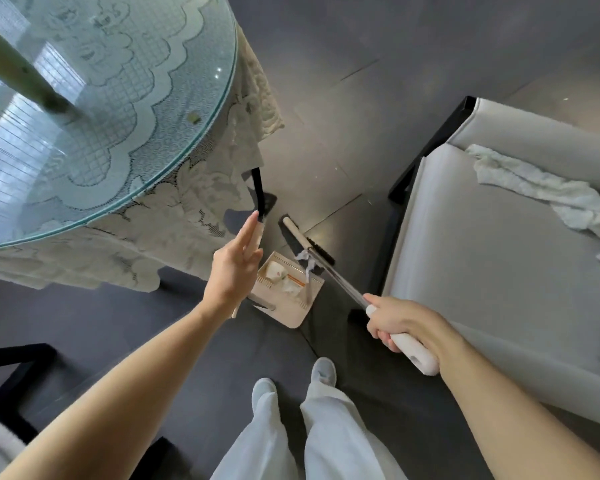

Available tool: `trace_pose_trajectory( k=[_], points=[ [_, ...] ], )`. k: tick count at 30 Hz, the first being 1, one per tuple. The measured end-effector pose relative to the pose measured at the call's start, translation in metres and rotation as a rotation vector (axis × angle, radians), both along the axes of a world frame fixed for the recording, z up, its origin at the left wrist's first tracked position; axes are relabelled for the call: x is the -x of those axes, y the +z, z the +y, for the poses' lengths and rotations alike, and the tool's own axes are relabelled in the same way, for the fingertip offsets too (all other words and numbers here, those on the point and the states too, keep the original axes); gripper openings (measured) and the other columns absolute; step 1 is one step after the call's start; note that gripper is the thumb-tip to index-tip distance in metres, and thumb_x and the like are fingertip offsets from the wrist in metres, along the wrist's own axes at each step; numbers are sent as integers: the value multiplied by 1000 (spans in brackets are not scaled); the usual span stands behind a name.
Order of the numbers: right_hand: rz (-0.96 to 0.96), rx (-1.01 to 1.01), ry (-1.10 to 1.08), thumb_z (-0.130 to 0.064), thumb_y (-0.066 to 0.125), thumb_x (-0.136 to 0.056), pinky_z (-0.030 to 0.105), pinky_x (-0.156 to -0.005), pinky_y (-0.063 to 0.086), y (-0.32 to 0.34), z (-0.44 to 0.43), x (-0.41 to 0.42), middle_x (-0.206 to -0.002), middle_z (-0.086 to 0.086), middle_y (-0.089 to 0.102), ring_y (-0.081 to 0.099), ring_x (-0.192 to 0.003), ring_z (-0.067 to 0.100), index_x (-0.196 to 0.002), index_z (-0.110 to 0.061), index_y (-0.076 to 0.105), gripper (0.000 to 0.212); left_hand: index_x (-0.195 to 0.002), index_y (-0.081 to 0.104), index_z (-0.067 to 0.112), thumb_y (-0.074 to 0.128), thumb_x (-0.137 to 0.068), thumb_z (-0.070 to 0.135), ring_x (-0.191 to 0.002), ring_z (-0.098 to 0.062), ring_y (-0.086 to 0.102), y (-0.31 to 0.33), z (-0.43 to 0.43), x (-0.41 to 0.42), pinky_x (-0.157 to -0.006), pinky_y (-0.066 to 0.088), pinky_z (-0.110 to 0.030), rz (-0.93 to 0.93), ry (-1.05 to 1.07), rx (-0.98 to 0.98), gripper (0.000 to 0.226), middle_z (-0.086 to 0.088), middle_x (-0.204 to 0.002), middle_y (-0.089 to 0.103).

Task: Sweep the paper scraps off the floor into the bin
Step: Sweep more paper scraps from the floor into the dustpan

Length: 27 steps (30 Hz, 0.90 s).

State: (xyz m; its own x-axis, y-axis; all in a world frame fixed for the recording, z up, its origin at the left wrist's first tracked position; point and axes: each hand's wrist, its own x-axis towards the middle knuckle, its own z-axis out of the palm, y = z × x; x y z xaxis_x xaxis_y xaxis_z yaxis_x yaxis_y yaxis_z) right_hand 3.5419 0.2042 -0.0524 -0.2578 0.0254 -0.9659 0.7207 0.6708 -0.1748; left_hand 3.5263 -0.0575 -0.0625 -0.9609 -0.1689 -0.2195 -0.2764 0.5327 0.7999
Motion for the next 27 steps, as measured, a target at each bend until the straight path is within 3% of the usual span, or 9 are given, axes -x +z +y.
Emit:
trace_pose_trajectory(
  k=[3,6,12,16,20,24,27],
  points=[
    [-68,39,-92,3,49,-87,17,-42,39,19,-5,-31,-58,3,56,41,-42,6,-146,-42,31,76,-145,37,32,52,-94,3,-78,-9,53,-1,-10,-7,-77,41,-19,16,-3,4,61,4,-105,59],
    [-68,51,-90,3,48,-88,16,-37,35,40,-10,-60,-44,-2,50,39,-36,5,-146,-40,34,73,-145,35,34,52,-94,2,-93,-14,56,-1,-20,-22,-86,43,-25,11,-13,-20,63,1,-115,60],
    [17,60,-125,5,46,-87,17,-34,34,68,-11,-95,-39,-3,45,37,-35,6,-147,-39,33,74,-147,35,22,54,-93,1,-109,-13,57,-2,-38,-79,-91,36,-7,123,-29,2,61,7,-130,56],
    [79,63,-88,5,45,-88,16,-34,34,76,3,-112,-41,-2,45,37,-34,7,-147,-39,31,75,-147,34,20,53,-94,1,-101,6,52,6,-40,-134,-90,40,-14,132,65,-37,59,21,-123,49],
    [150,91,-27,6,42,-88,15,-34,32,85,23,-126,-54,2,41,35,-34,7,-148,-37,30,75,-146,34,21,51,-93,-7,-109,22,41,9,-23,-197,-96,31,-2,178,214,-76,62,28,-123,43],
    [198,126,92,5,43,-89,15,-33,32,94,42,-158,-48,0,43,35,-33,6,-148,-35,32,71,-143,28,30,48,-89,-18,-118,17,43,13,9,-276,-108,36,-27,236,327,-121,76,26,-130,44],
    [225,163,175,5,42,-91,14,-32,31,101,49,-195,-39,-3,42,35,-31,5,-148,-33,31,70,-145,31,26,51,-88,-15,-114,17,45,19,40,-345,-105,37,-25,290,497,-69,74,13,-131,48]
  ],
)
